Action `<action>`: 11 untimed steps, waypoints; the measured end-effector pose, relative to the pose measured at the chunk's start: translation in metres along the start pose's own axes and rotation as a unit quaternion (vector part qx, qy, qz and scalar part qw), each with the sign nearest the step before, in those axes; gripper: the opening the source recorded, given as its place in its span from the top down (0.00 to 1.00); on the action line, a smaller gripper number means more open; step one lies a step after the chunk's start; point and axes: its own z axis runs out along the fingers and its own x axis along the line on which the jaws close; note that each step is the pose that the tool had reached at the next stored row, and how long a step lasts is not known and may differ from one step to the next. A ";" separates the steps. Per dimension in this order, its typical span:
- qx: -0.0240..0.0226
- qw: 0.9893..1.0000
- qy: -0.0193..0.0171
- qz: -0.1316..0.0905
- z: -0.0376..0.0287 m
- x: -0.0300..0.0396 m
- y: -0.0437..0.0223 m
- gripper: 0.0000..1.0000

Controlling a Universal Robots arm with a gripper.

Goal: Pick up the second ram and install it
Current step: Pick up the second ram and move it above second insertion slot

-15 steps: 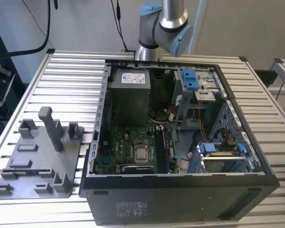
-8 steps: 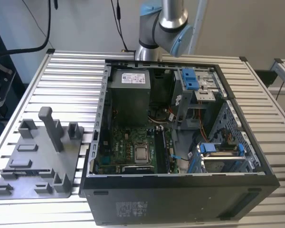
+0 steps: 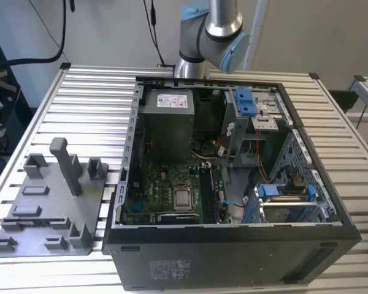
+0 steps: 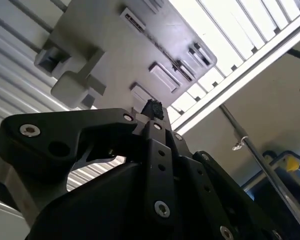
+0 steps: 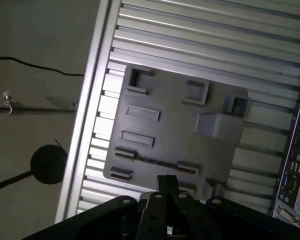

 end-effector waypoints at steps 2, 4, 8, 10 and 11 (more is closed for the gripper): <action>0.000 1.000 0.001 -0.015 0.0000 0.0000 0.0000 0.89; 0.001 0.999 0.001 -0.033 0.0001 0.0000 0.0000 0.89; 0.002 0.998 0.003 -0.069 0.0001 0.0000 0.0000 0.89; 0.002 0.996 0.003 -0.087 0.0002 0.0000 0.0000 0.89; 0.003 0.995 0.004 -0.096 0.0002 0.0000 0.0000 0.89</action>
